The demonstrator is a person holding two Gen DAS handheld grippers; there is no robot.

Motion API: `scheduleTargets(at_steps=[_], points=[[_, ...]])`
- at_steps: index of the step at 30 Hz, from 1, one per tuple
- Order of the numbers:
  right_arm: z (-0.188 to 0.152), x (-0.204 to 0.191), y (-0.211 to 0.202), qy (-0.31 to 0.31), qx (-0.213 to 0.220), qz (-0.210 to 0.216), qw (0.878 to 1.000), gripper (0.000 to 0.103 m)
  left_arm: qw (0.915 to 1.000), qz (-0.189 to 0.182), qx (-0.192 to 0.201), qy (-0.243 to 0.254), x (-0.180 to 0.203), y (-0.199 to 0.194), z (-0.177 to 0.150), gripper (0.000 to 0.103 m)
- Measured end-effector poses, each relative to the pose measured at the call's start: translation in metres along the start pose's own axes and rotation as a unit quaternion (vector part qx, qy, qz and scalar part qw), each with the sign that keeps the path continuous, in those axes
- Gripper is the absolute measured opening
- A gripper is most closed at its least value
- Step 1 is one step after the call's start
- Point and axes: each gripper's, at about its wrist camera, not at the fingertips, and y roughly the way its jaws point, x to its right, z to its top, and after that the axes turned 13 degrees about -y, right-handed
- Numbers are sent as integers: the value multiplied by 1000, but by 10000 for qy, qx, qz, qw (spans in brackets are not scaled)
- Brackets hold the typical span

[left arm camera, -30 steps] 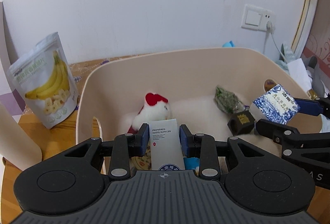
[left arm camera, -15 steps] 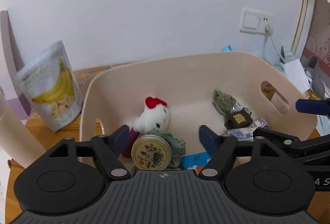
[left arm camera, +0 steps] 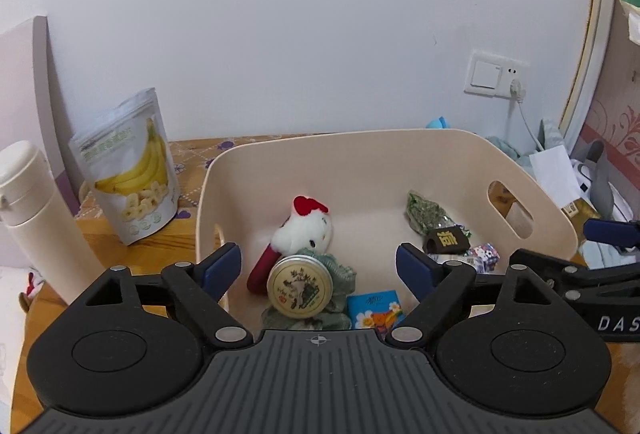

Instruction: Organize objects

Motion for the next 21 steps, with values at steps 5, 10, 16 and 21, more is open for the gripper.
scheduleTargets(at_steps=[5,10,16,21], points=[[-6,1,-13,85,62,-11,9999,103,10000,-2,59,-2,-3,-17,-7,86],[-11,-3,-28,66,133,-57,9999,103,9999,12,118,9,-5,-34,-15,86],[-19,-2,-46,198,191,17,9996,103,9999,-8,121,26,-8,-54,-26,86],[-25,-7,-65,153,282,18,9995,103,9998,8,181,16,-12,-71,-36,86]])
